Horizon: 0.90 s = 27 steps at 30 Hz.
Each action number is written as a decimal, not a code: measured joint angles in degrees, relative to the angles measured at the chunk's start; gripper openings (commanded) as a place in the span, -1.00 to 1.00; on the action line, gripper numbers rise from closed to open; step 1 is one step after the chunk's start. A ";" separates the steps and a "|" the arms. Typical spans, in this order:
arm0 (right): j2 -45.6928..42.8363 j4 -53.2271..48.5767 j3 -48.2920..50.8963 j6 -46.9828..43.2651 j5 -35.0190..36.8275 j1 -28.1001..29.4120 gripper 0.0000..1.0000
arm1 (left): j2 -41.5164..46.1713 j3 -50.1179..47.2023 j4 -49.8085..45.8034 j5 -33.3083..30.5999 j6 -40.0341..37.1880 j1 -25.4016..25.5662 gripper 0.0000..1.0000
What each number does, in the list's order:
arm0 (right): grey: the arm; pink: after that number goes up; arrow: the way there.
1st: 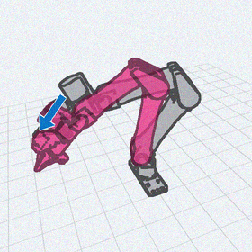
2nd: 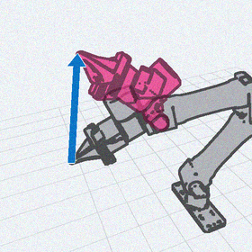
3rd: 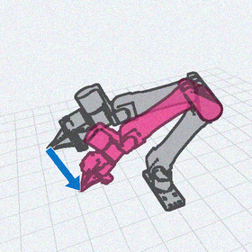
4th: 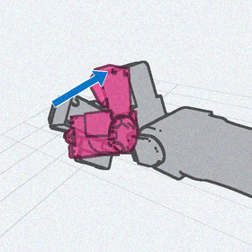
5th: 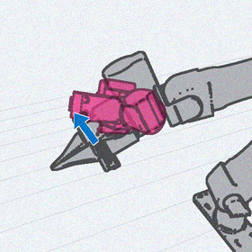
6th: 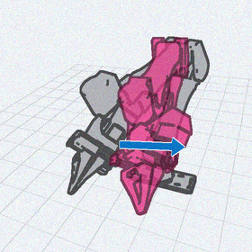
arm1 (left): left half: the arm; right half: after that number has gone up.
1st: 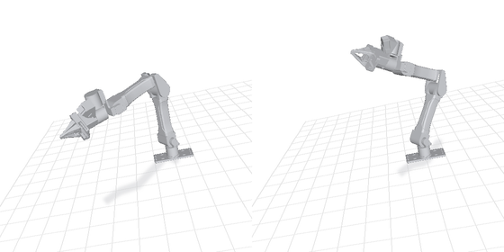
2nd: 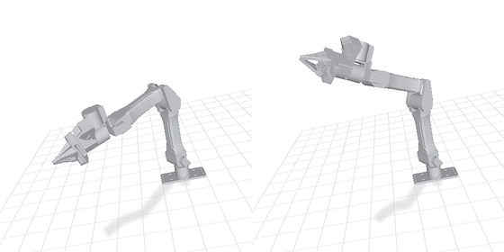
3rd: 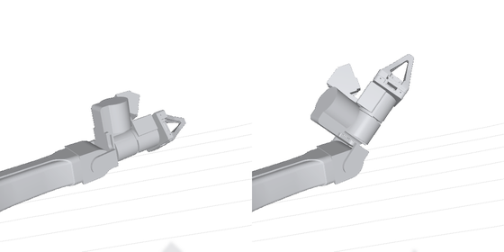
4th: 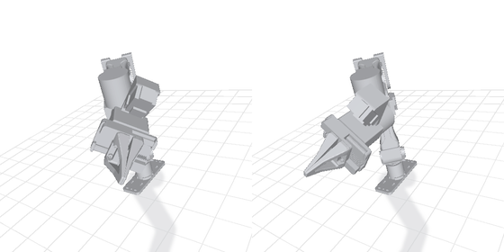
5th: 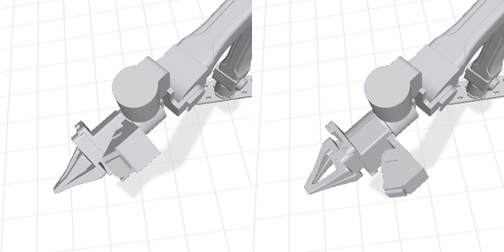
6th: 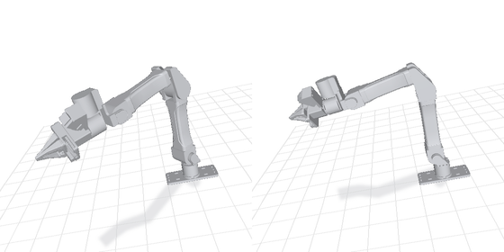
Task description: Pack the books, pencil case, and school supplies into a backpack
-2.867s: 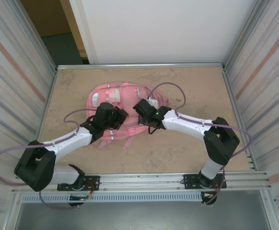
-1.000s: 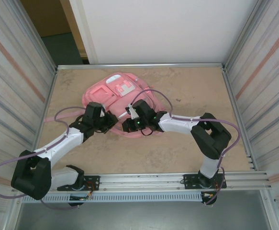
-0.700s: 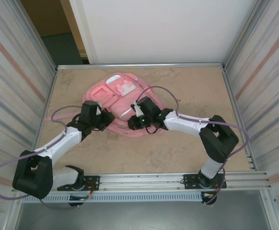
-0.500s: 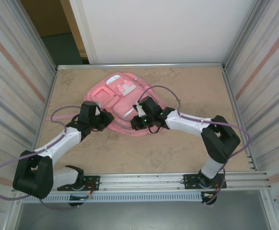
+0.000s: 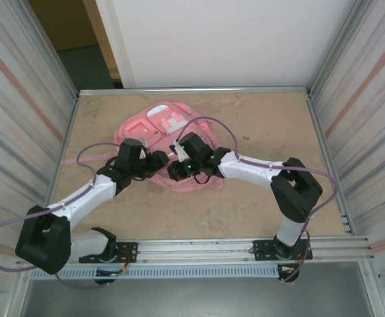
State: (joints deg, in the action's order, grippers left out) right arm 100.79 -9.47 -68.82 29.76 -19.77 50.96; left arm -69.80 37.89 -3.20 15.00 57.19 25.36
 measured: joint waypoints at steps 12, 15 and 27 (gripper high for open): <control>-0.96 1.51 3.30 -1.42 0.17 -2.10 -1.00 | 1.46 -1.77 -1.25 -1.51 -0.28 -2.34 -1.00; -2.64 1.46 5.79 -2.16 0.20 -5.40 -1.00 | 2.64 -2.78 -1.70 -0.55 -1.33 -4.37 -1.00; -3.56 2.14 6.54 -3.50 1.55 -5.11 -1.00 | -0.02 -1.27 -5.40 4.37 -8.02 -10.19 -0.89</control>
State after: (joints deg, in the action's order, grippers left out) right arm 97.23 -7.33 -62.28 26.26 -18.22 45.84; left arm -69.82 36.62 -8.60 19.38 49.17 15.18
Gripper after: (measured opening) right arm 0.069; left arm 0.056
